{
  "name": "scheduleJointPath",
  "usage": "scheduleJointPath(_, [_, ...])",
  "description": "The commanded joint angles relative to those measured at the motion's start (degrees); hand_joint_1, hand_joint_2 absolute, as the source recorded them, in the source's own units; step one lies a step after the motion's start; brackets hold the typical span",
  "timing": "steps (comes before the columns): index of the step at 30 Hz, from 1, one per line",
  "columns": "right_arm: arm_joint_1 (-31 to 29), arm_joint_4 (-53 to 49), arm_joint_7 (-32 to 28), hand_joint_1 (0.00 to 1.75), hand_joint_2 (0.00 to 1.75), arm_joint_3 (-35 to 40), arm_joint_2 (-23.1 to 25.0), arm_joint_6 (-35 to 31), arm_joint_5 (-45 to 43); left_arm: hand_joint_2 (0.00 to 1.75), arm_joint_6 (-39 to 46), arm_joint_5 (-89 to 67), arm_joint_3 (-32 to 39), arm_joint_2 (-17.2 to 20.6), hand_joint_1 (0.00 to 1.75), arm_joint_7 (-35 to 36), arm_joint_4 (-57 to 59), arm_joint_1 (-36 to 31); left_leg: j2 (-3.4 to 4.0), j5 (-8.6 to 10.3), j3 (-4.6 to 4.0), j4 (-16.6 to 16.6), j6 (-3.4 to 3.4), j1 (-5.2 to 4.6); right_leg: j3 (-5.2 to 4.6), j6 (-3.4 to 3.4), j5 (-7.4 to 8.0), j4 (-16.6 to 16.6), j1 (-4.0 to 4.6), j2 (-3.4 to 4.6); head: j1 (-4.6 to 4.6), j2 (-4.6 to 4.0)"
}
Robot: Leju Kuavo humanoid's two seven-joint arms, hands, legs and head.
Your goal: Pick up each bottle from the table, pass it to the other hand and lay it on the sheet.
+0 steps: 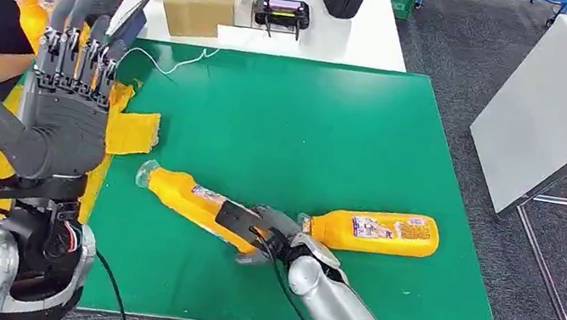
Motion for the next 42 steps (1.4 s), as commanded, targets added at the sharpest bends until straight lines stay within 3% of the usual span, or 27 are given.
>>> scheduleJointPath(1, [3.8,-6.1,-1.3,1.75,1.75,-3.2,-2.4,-7.3,-1.2,0.00,1.7,0.5,2.9,1.3,0.00,0.6,4.6,-0.4,-0.25,0.05,-0.07,-0.1,-0.04,0.03,0.01,-0.08,0.00,-0.1,0.02,0.05,0.00,0.00])
scheduleJointPath(10, [9.1,-11.7,-8.9,1.75,1.75,-7.1,-2.7,-17.9,-4.1,0.00,4.9,-1.3,2.4,2.3,0.00,5.0,6.5,0.8,-0.26,0.02,-0.34,-0.1,-0.04,0.02,-0.24,-0.06,-0.03,-0.1,0.02,0.01,0.02,0.00])
scheduleJointPath(20, [8.9,-11.9,-9.1,1.75,1.75,-6.7,-2.6,-17.6,-4.8,0.00,5.1,-0.8,1.9,2.5,0.00,5.4,6.8,1.0,-0.22,0.01,-0.47,0.0,-0.03,0.03,-0.39,-0.07,-0.02,0.0,0.05,0.11,0.02,0.00])
scheduleJointPath(25, [11.7,-16.4,-12.8,1.75,1.75,-6.8,-3.6,-21.8,-4.3,0.00,1.7,2.0,-0.7,4.1,0.00,11.6,8.0,1.6,-0.28,0.01,-0.44,0.0,-0.04,0.03,-0.34,-0.07,-0.03,0.0,0.05,0.07,0.02,0.00])
scheduleJointPath(31, [11.3,-18.8,-18.5,1.75,1.75,-3.3,-2.9,-27.2,-5.2,0.00,-1.0,7.5,0.0,5.1,0.00,10.6,10.1,4.1,-0.06,0.00,-0.47,-0.1,-0.03,-0.01,-0.43,-0.05,0.00,0.0,0.01,0.17,0.00,0.00])
scheduleJointPath(33, [11.1,-19.8,-15.6,1.75,1.75,-1.5,-2.4,-28.7,-6.0,0.00,-0.6,6.6,-0.4,5.5,0.00,12.0,9.1,4.5,-0.05,-0.02,-0.51,0.0,-0.05,0.01,-0.47,-0.08,-0.01,0.0,0.03,0.22,0.02,0.00])
scheduleJointPath(34, [11.9,-23.2,-16.7,1.75,1.75,0.3,-3.5,-29.0,-6.2,0.00,-2.8,8.8,-0.2,5.6,0.00,10.5,9.3,5.2,-0.02,-0.05,-0.54,0.0,-0.07,0.03,-0.52,-0.09,-0.02,0.0,0.06,0.28,0.00,0.00])
scheduleJointPath(36, [13.7,-29.6,-12.6,1.75,1.75,0.6,-5.2,-28.6,-6.2,0.00,-1.8,7.7,-0.6,5.7,0.00,11.6,8.9,6.0,-0.12,-0.04,-0.57,0.0,-0.05,0.03,-0.50,-0.08,-0.04,0.0,0.06,0.17,0.02,0.00])
scheduleJointPath(38, [13.7,-29.8,-14.0,1.75,1.75,1.8,-5.3,-29.2,-6.3,0.00,-3.1,8.8,-0.5,6.2,0.00,10.7,9.0,7.2,-0.10,0.00,-0.60,0.0,-0.02,-0.01,-0.57,-0.02,-0.02,0.0,0.05,0.06,0.00,0.00])
scheduleJointPath(39, [13.8,-30.6,-15.0,1.75,1.75,2.2,-5.8,-28.9,-5.9,1.75,-4.8,10.9,-0.7,6.4,0.00,10.3,9.0,7.6,-0.15,-0.03,-0.54,0.0,-0.03,0.00,-0.50,-0.05,-0.04,0.0,0.05,0.15,0.02,0.00])
scheduleJointPath(42, [14.1,-35.5,-12.5,1.75,1.75,3.1,-6.6,-27.7,-4.3,1.75,-3.1,9.7,-2.8,5.7,0.00,11.9,6.8,7.6,-0.13,-0.05,-0.59,0.0,-0.03,0.02,-0.51,-0.05,-0.06,0.0,0.06,0.16,0.00,0.00])
